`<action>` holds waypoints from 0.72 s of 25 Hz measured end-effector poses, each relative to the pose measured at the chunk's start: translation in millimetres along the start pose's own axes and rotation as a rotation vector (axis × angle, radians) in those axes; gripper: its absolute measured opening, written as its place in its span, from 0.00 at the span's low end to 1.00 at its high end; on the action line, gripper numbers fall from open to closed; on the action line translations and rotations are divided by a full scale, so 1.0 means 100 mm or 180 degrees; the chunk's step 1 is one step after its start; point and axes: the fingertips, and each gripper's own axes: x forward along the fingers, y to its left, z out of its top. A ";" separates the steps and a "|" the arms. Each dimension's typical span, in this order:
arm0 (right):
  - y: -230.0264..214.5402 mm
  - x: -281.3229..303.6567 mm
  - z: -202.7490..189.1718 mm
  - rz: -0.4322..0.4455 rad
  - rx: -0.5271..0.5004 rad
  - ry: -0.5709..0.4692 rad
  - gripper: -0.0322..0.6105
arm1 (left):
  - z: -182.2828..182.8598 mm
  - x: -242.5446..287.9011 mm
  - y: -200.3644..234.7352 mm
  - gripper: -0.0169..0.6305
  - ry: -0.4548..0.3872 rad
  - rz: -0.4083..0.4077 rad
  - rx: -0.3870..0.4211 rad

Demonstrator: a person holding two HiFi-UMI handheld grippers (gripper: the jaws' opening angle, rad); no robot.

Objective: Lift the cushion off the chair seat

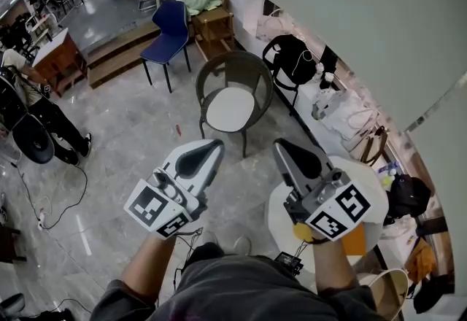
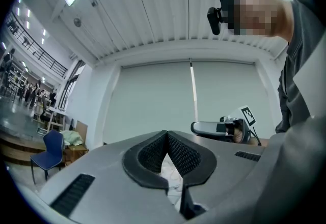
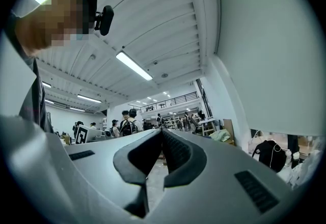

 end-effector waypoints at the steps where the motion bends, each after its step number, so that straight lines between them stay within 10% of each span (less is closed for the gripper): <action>1: -0.01 0.00 0.01 0.0002 -0.0001 -0.0005 0.07 | 0.00 0.01 0.00 0.04 -0.0001 0.0002 0.0007; 18: -0.48 0.33 -0.07 -0.0047 0.0010 0.0028 0.07 | -0.09 0.37 0.48 0.04 -0.0018 0.0021 -0.0021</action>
